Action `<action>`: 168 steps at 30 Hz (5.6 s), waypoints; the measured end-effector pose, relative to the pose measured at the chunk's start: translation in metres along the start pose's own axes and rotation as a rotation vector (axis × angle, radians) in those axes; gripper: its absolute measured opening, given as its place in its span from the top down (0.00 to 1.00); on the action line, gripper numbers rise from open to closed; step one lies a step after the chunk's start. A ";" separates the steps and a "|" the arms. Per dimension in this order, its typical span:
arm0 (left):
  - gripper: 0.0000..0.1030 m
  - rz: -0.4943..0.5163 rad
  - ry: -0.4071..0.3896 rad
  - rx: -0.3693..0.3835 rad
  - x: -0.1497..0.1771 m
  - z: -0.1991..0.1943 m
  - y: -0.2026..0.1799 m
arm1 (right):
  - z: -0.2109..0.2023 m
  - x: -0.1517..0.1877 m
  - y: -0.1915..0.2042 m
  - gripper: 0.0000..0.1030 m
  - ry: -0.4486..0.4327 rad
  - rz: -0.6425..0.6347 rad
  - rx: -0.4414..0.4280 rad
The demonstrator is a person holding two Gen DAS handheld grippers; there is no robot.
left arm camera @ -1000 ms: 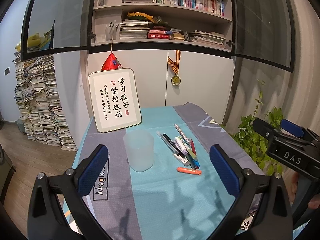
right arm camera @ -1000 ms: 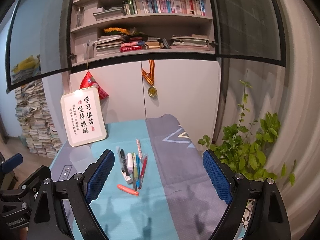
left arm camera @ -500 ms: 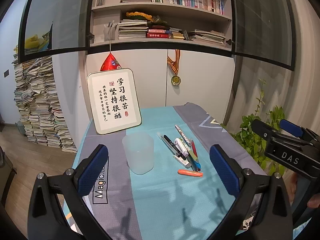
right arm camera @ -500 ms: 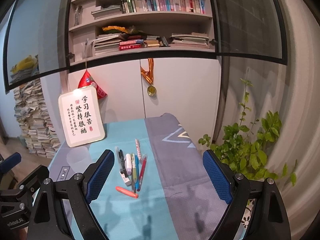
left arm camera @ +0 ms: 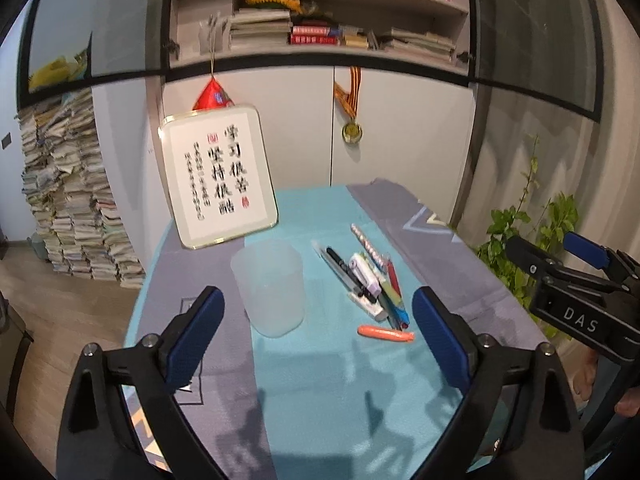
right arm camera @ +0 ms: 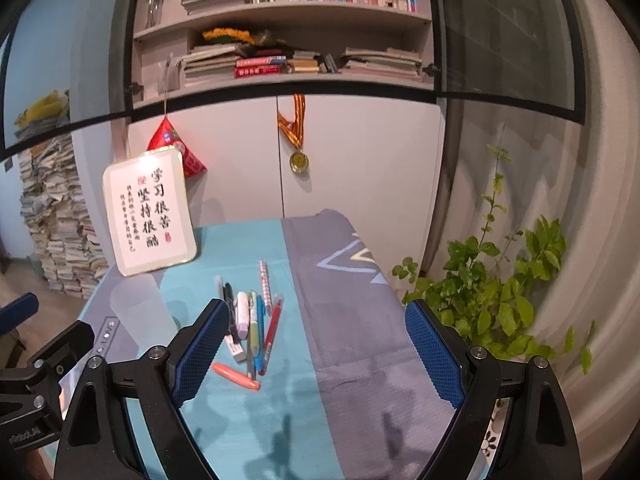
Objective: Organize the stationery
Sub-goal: 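Move both tools down toward the row of pens, then grasp the blue pen with the right gripper, then grasp the white eraser with the left gripper while the right gripper holds the blue pen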
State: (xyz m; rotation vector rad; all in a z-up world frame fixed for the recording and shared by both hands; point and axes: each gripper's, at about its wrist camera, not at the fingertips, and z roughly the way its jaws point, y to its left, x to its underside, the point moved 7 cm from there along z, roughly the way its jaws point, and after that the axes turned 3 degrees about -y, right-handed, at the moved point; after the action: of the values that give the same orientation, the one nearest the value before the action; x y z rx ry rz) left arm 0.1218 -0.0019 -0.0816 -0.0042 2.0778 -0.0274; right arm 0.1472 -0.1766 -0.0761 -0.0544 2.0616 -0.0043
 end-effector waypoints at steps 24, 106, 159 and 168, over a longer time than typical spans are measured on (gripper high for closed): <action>0.41 -0.015 0.296 0.032 0.024 0.148 -0.025 | 0.150 0.060 0.007 0.69 0.362 0.097 -0.177; 0.84 0.058 0.463 0.206 0.065 0.164 -0.069 | 0.149 0.089 -0.009 0.88 0.453 0.023 -0.285; 0.87 0.111 0.456 0.206 0.057 0.174 -0.072 | 0.148 0.078 -0.016 0.89 0.427 0.024 -0.270; 0.87 0.084 0.349 0.262 0.031 0.138 -0.066 | 0.172 0.091 -0.014 0.89 0.530 0.021 -0.262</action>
State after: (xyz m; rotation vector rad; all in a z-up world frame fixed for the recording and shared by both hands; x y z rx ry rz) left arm 0.2272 -0.0711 -0.1742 0.2645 2.4056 -0.2649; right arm 0.2561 -0.1912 -0.2368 -0.2124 2.5809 0.2937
